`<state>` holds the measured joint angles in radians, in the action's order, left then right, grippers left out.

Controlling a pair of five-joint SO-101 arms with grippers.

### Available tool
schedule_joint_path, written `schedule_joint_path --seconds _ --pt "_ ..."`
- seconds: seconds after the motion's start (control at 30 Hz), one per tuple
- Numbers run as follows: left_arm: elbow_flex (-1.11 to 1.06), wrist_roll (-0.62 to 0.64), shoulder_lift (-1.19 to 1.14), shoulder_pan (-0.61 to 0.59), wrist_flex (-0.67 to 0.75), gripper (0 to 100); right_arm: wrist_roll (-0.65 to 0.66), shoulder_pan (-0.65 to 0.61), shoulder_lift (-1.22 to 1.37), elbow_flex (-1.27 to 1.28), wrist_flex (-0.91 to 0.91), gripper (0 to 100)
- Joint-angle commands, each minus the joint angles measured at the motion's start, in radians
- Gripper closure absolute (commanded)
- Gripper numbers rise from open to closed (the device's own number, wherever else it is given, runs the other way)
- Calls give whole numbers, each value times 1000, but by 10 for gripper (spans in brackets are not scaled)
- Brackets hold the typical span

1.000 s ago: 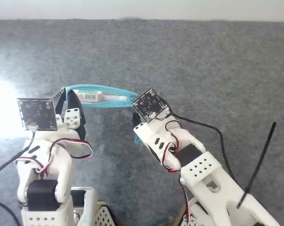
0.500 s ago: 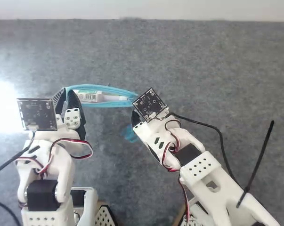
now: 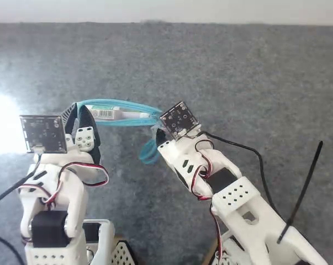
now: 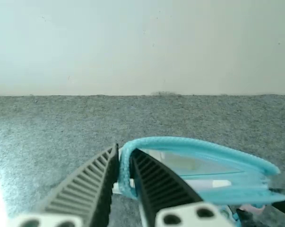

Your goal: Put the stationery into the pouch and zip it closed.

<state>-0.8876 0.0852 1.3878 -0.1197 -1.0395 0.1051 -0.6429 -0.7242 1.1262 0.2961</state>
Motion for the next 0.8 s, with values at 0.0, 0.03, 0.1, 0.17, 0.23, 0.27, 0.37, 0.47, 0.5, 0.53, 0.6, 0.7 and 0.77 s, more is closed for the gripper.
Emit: schedule_joint_path --seconds 0.0,0.03,0.1,0.17,0.23,0.27,0.37,0.47,0.5,0.53,0.6,0.7,0.77 --pt "50 11 6 0 5 989 0 13 1 -81 -21 897" --pt "50 11 6 0 5 989 0 13 1 -81 -21 899" --pt "50 11 6 0 5 989 0 12 1 -81 -18 902" --pt "50 11 6 -2 5 989 2 16 -1 -83 -16 913" --pt "50 11 6 -2 5 989 2 16 -1 -83 -15 962" --pt "50 11 6 -3 5 989 2 16 -1 -83 -13 987" --pt "47 11 6 -5 5 989 3 16 -12 -101 41 990" --pt "21 11 6 -5 18 989 3 31 -12 -169 148 991" --pt "12 11 6 -5 28 989 3 39 -12 -193 182 991" --pt "4 11 6 -5 34 989 3 48 -12 -216 209 991" --pt "-7 11 6 -5 43 989 3 65 -13 -253 254 991" --pt "-16 9 6 -5 43 989 3 90 -19 -307 321 991" --pt "-31 8 6 -5 41 989 3 110 -47 -348 374 991"
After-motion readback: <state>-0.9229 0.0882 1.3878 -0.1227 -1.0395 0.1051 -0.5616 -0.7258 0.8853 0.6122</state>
